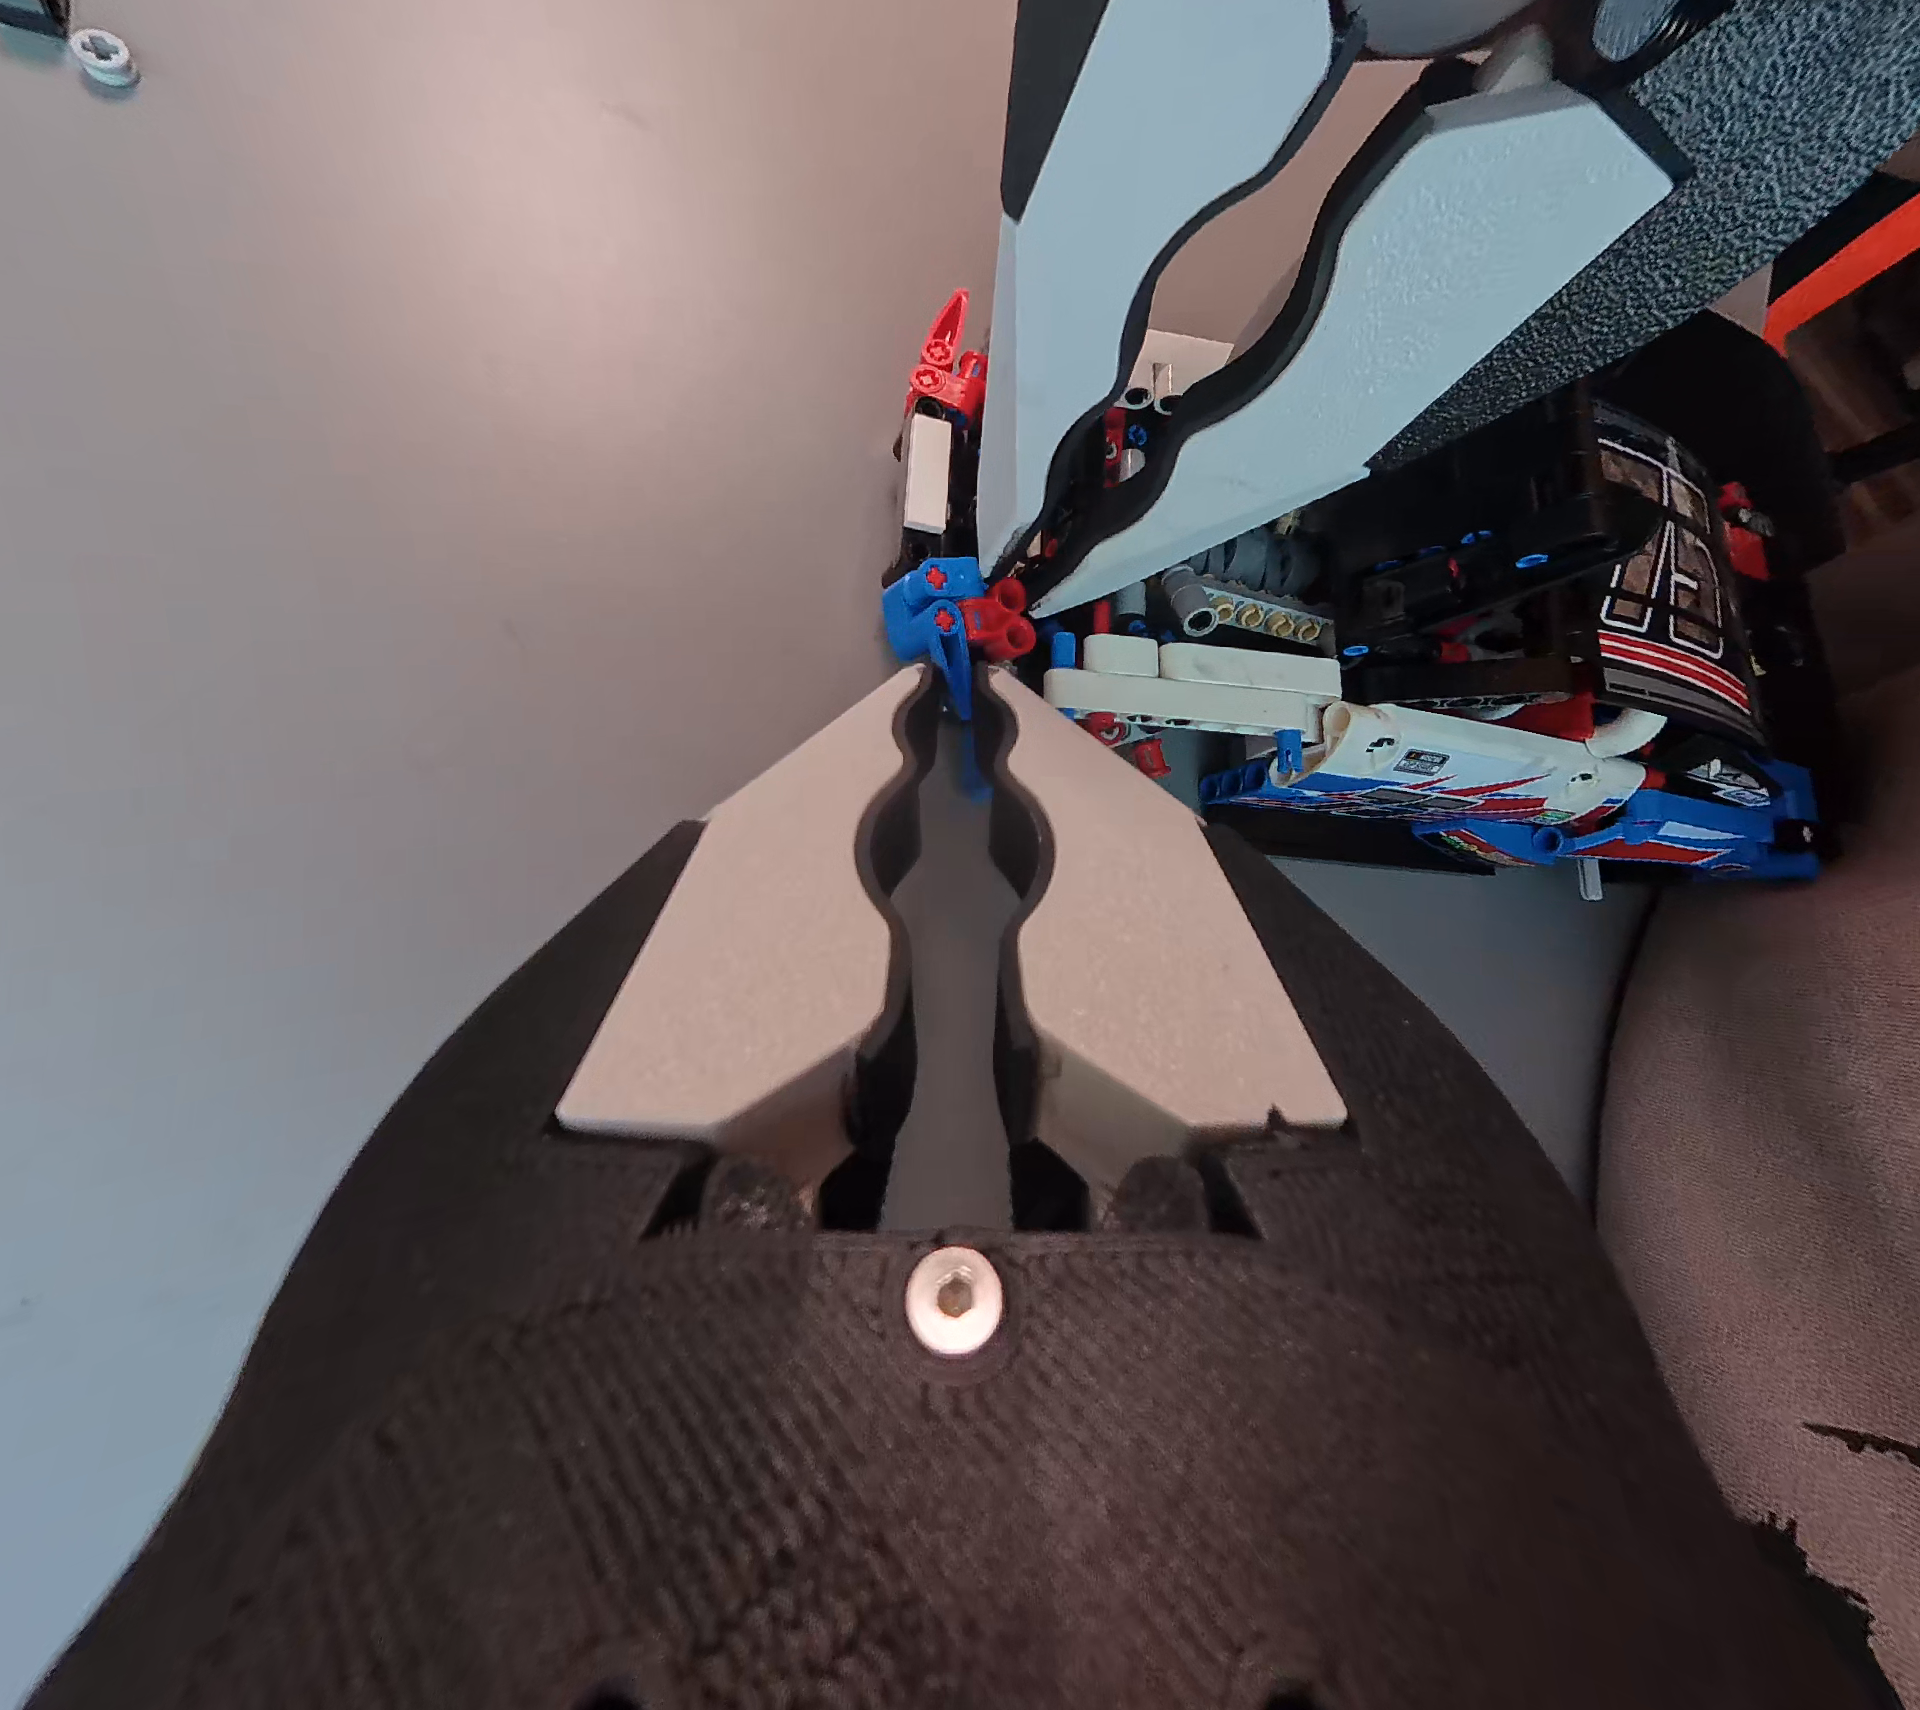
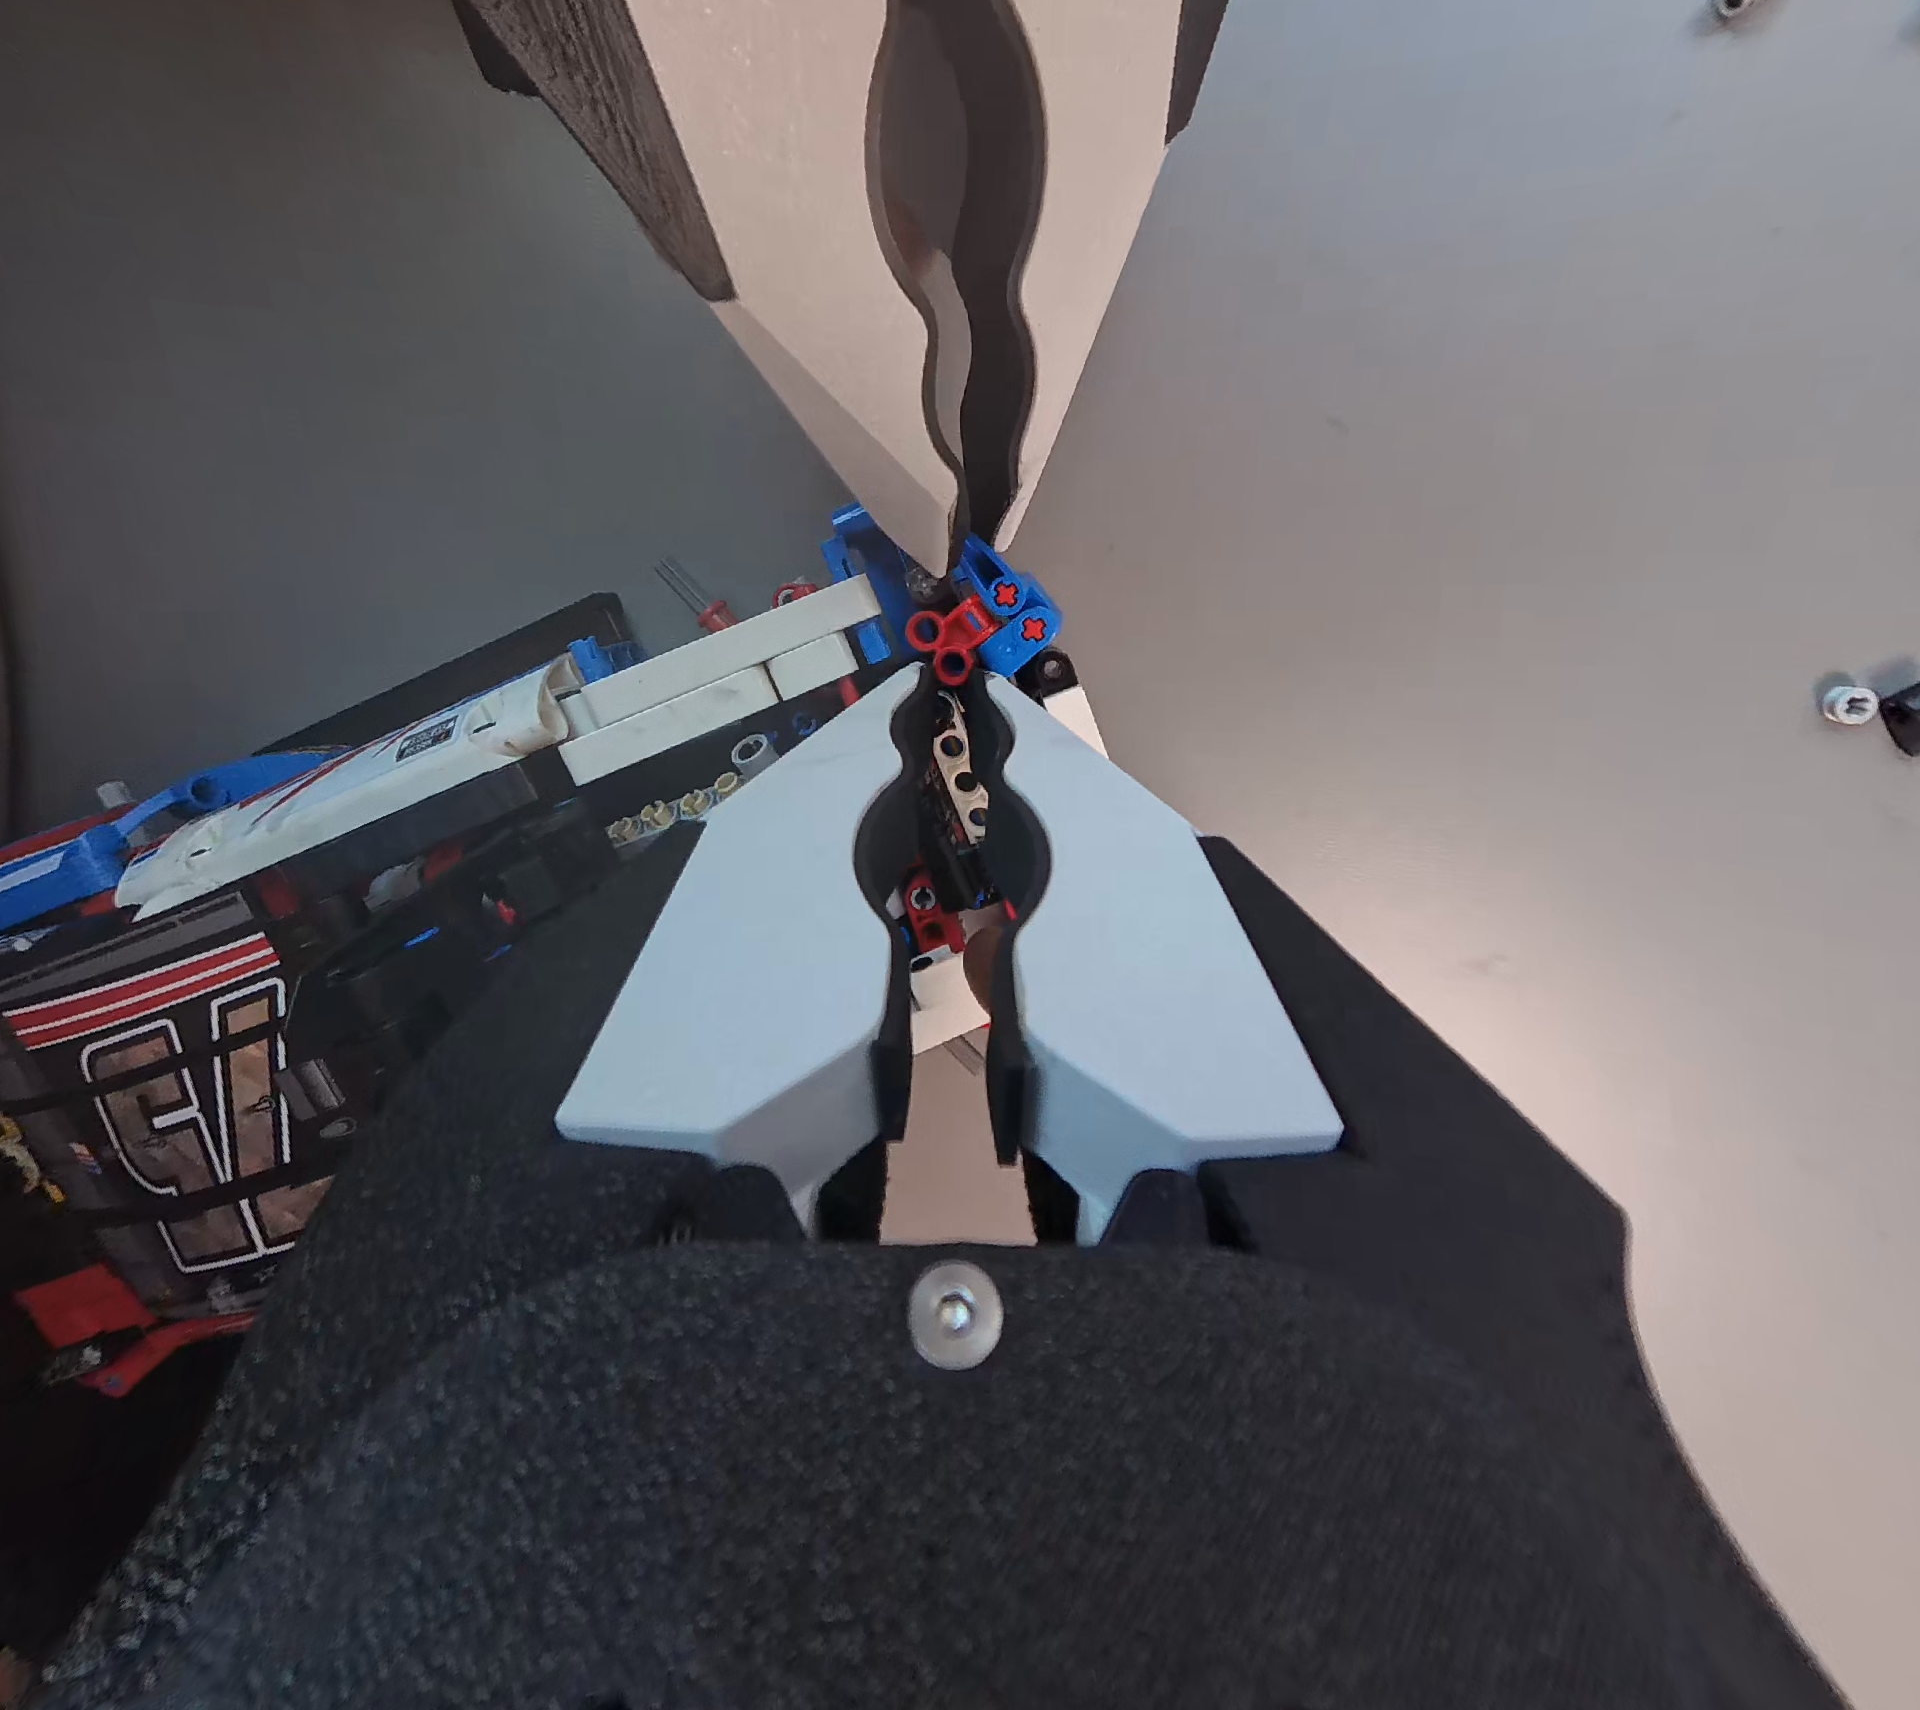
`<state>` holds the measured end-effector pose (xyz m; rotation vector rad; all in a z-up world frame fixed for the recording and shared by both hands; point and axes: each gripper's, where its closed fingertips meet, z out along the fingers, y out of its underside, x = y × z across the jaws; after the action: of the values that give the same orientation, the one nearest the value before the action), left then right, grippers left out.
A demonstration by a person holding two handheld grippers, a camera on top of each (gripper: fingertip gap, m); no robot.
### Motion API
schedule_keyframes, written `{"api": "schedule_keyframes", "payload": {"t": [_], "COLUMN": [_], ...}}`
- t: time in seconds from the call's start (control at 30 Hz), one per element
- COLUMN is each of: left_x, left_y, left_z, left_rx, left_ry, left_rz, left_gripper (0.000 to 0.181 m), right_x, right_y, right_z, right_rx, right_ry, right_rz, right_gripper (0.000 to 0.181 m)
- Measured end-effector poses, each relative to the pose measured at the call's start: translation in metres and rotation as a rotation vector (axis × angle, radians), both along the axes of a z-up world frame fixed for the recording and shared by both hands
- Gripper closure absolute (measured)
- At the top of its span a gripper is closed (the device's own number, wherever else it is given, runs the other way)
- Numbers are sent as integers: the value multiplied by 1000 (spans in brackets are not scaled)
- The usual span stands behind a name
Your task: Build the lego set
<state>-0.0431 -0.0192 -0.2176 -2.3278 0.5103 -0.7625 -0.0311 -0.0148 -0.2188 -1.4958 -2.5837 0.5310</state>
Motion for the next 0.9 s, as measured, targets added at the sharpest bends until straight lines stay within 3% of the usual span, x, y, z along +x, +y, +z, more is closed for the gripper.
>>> {"api": "schedule_keyframes", "payload": {"t": [0.57, 0.7, 0.9], "left_x": [-1, -2, -5], "left_y": [2, 1, -1], "left_z": [-5, -5, -5], "left_rx": [-20, -15, -25], "left_ry": [-44, -57, -90], "left_rz": [11, 24, 34], "left_gripper": [179, 178, 176], "right_x": [1, 0, -7], "right_y": [-1, 0, 0], "right_z": [-8, -4, 24], "right_rx": [-5, -28, -52], "right_ry": [-108, -51, 111], "right_rz": [41, 19, -1], "right_gripper": [180, 179, 181]}}
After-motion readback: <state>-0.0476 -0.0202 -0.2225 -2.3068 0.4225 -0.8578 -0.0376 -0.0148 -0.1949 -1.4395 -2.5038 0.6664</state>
